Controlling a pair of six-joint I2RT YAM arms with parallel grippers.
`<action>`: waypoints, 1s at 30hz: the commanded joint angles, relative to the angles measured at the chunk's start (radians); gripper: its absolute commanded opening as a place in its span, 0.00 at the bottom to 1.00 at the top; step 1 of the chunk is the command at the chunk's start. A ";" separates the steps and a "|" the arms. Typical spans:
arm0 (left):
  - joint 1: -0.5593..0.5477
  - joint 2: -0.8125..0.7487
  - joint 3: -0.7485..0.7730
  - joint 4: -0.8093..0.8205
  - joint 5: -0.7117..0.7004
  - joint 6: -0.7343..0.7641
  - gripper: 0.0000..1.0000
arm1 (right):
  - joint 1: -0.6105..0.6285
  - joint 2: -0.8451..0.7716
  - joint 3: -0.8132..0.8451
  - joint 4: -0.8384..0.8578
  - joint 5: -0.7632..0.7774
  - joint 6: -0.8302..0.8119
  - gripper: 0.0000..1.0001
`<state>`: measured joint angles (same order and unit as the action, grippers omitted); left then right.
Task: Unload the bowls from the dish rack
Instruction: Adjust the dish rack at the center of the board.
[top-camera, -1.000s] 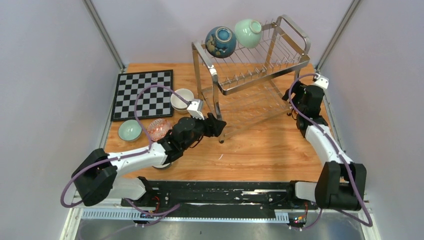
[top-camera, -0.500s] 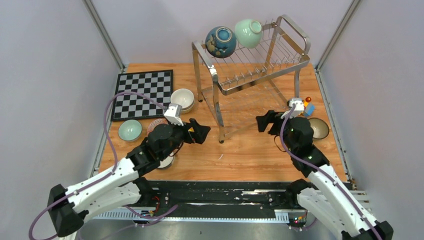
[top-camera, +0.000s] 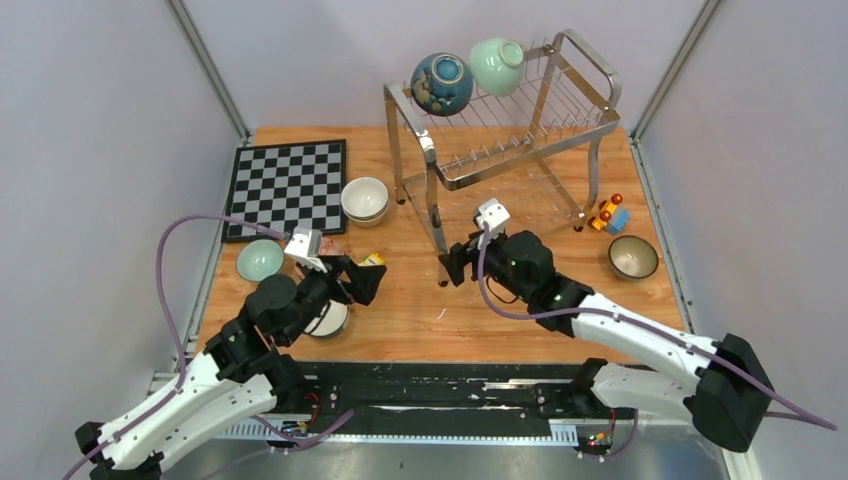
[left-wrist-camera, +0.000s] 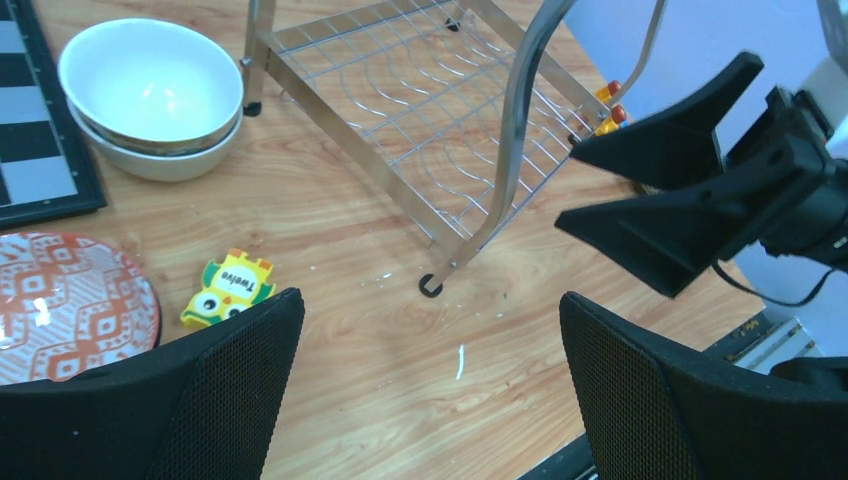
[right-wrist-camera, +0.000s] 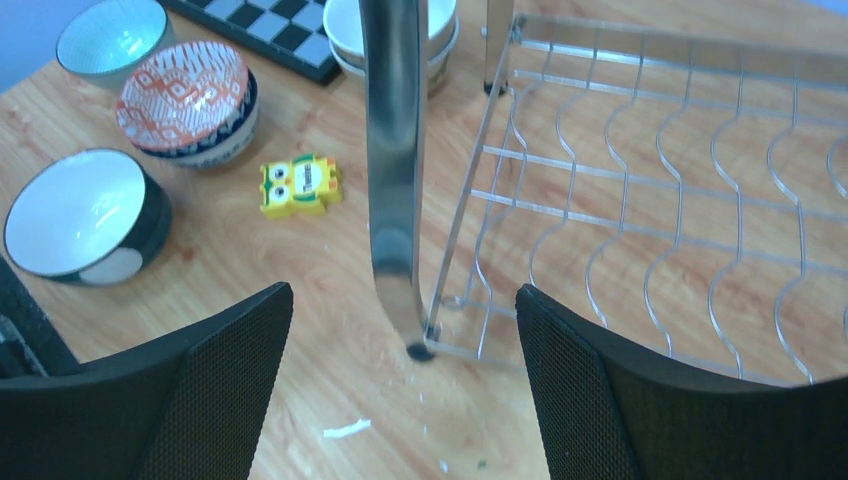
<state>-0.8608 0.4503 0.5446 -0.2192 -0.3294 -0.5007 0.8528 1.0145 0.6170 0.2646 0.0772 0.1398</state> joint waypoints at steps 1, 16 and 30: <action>-0.003 -0.069 0.011 -0.105 -0.037 0.045 1.00 | 0.014 0.091 0.076 0.160 -0.043 -0.079 0.86; -0.003 -0.153 -0.023 -0.162 -0.103 0.037 0.99 | 0.014 0.322 0.221 0.183 -0.081 -0.109 0.58; -0.003 -0.116 -0.029 -0.125 -0.138 0.038 0.99 | 0.014 0.356 0.226 0.199 0.057 -0.108 0.76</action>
<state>-0.8608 0.3225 0.5289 -0.3611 -0.4412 -0.4740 0.8600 1.3373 0.8051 0.4244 0.0593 0.0273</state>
